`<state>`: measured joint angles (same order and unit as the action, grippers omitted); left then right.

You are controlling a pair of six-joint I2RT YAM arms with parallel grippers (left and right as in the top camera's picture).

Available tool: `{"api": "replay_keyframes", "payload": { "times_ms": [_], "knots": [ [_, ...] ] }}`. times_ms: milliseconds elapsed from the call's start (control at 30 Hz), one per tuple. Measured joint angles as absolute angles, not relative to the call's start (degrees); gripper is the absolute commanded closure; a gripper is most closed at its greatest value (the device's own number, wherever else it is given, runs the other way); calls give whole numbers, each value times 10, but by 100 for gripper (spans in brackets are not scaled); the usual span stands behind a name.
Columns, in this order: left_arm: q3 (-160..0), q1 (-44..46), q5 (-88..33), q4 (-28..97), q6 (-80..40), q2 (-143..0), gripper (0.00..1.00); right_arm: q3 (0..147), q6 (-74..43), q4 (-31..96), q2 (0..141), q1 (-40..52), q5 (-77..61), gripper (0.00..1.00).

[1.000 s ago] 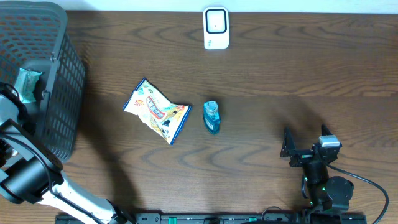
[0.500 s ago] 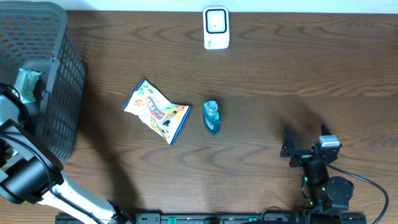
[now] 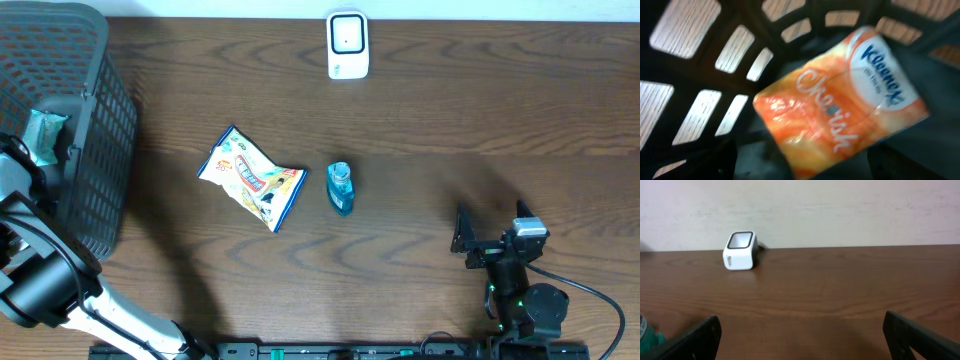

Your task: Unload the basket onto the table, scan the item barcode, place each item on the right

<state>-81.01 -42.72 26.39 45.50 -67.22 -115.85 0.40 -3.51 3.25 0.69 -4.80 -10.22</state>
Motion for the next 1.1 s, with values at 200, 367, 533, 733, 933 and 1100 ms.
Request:
{"api": "replay_keyframes", "payload": {
  "times_ms": [200,367,533,733,933,1100],
  "knots": [
    [-810,-427,270,427,-671,-1160,27,4,-35,32,7,-48,-102,1],
    [-810,-427,274,418,-672,-1177,70,4,-35,32,7,-48,-102,1],
    [-811,-426,293,417,-666,-1186,93,4,-35,32,7,-48,-102,1],
    [-822,-428,271,421,-618,-1186,93,4,-35,32,7,-48,-102,1],
    [-845,-419,170,417,-550,-1152,93,4,-35,32,7,-48,-102,1],
    [-850,-391,116,413,-528,-1036,93,4,-35,32,7,-48,-102,1]
  ]
}}
